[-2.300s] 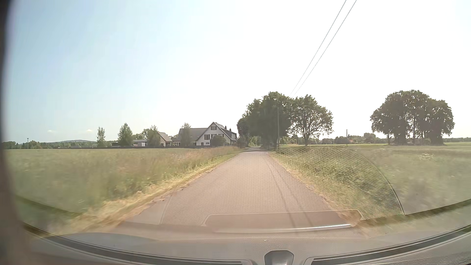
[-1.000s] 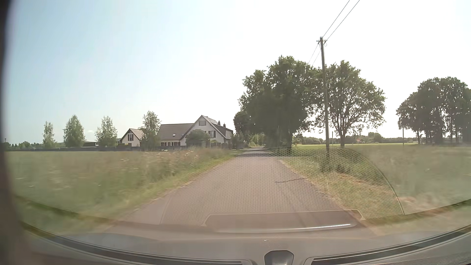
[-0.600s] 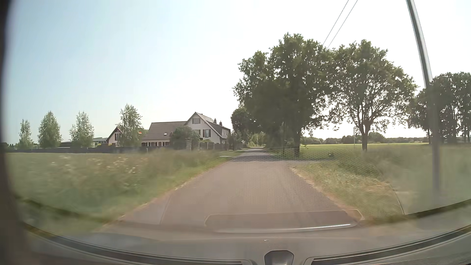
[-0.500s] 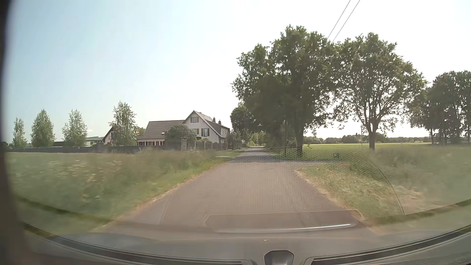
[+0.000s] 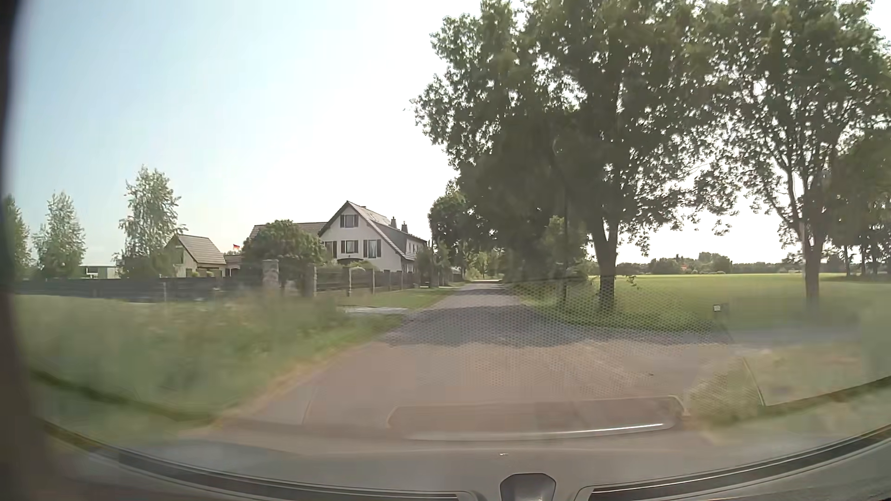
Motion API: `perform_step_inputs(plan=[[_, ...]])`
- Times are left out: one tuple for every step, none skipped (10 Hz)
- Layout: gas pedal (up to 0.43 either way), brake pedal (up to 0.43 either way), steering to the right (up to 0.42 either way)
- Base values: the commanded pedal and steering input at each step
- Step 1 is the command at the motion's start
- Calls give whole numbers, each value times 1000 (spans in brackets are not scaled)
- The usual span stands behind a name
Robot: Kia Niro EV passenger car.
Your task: Follow the waypoints while adhering to traffic rules and regulations
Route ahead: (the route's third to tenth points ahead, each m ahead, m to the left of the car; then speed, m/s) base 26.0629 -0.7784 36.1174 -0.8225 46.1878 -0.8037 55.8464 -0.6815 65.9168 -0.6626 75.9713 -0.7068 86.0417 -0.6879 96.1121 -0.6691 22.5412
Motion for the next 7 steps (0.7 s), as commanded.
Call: perform_step_inputs(plan=[[189, 6, 3], [189, 6, 3], [189, 6, 3], [189, 6, 3], [189, 6, 3], [189, 6, 3], [177, 6, 3]])
